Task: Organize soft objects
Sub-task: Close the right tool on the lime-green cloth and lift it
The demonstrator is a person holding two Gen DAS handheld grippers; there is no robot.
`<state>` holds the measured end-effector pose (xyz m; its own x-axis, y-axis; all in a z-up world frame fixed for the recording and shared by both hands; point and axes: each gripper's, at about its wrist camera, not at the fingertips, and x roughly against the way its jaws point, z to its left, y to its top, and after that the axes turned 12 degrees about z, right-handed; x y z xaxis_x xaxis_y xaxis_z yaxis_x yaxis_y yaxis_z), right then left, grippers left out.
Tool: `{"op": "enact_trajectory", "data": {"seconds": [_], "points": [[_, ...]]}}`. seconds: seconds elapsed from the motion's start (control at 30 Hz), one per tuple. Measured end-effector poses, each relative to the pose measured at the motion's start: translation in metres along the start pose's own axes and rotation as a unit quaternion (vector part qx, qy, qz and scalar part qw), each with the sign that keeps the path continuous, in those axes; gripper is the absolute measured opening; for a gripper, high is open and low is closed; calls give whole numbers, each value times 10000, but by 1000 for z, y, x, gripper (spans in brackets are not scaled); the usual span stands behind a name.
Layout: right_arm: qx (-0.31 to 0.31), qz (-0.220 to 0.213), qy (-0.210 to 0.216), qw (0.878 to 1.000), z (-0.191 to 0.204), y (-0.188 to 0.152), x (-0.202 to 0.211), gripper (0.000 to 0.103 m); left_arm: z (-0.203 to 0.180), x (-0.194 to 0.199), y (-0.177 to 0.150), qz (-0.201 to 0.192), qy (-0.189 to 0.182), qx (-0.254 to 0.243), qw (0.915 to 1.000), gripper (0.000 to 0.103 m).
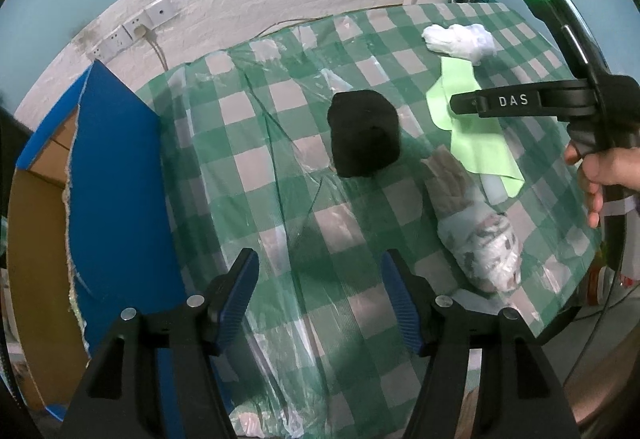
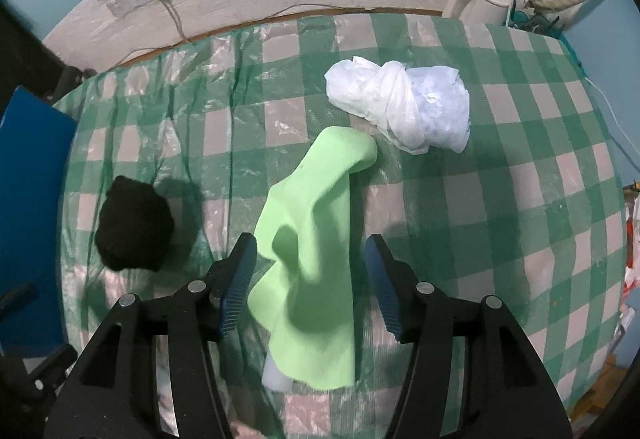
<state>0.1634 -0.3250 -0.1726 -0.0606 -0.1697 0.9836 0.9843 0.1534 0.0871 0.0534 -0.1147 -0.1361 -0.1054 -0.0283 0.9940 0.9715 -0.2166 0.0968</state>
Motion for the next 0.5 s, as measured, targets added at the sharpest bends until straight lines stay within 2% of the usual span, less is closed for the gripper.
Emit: {"op": "enact_trajectory", "data": {"seconds": [0.2, 0.23, 0.27, 0.33, 0.5], "points": [[-46, 49, 46, 10000, -3, 6, -11, 55, 7, -13, 6, 152, -102, 174, 9997, 65], [-38, 53, 56, 10000, -4, 7, -12, 44, 7, -14, 6, 155, -109, 168, 9997, 65], [-19, 61, 75, 10000, -4, 7, -13, 25, 6, -14, 5, 154, -111, 158, 9997, 65], [11, 104, 84, 9999, -3, 7, -14, 10, 3, -12, 5, 140, -115, 106, 9998, 65], [37, -73, -55, 10000, -7, 3, 0, 5, -5, -8, 4, 101, -117, -20, 9999, 65]]}}
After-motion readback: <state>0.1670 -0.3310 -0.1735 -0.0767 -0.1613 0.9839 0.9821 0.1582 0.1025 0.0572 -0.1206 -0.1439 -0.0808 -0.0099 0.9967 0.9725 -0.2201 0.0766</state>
